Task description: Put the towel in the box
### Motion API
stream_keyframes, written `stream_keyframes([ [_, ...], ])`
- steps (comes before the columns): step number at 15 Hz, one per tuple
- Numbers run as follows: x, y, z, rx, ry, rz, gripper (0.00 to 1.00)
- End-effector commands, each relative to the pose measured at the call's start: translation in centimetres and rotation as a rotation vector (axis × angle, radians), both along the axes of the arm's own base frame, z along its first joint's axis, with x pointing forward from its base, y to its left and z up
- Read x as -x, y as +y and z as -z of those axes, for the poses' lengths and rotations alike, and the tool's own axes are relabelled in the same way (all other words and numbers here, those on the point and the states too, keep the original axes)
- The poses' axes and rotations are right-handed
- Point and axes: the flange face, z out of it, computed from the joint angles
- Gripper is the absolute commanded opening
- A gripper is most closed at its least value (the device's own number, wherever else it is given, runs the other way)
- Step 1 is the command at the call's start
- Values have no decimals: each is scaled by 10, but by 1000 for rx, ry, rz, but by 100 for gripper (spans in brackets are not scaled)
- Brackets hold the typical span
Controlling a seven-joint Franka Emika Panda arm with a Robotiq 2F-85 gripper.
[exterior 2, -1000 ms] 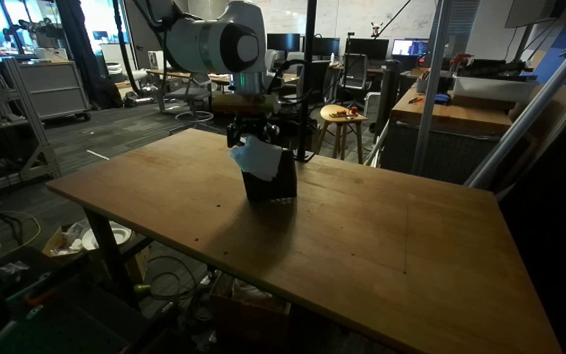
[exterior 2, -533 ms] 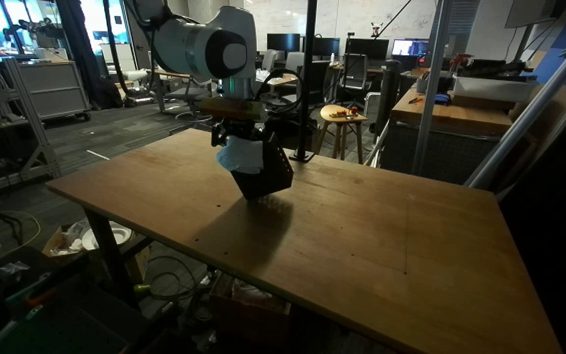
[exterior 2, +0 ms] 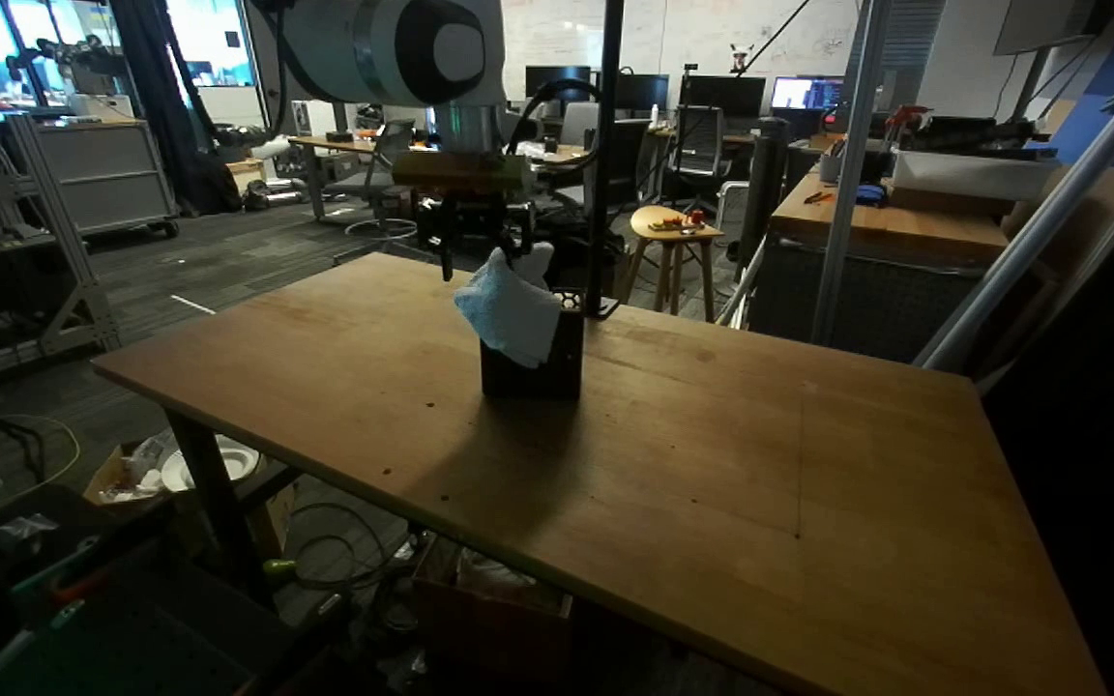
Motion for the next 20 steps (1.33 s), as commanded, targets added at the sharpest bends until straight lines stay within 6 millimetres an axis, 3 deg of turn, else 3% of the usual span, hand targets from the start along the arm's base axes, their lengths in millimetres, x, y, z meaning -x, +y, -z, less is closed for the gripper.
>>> stream_keyframes([
  [1, 11, 1, -41, 43, -10, -46, 99],
  [4, 14, 3, -62, 75, -13, -69, 92],
  [5, 14, 3, -68, 86, -15, -76, 69],
  [8, 13, 3, -76, 117, -26, -103, 62],
  [15, 6, 3, -63, 132, -26, -154, 6],
  [18, 2, 2, -51, 121, -23, -161, 0],
  [20, -1, 2, -42, 117, -21, -167, 3],
])
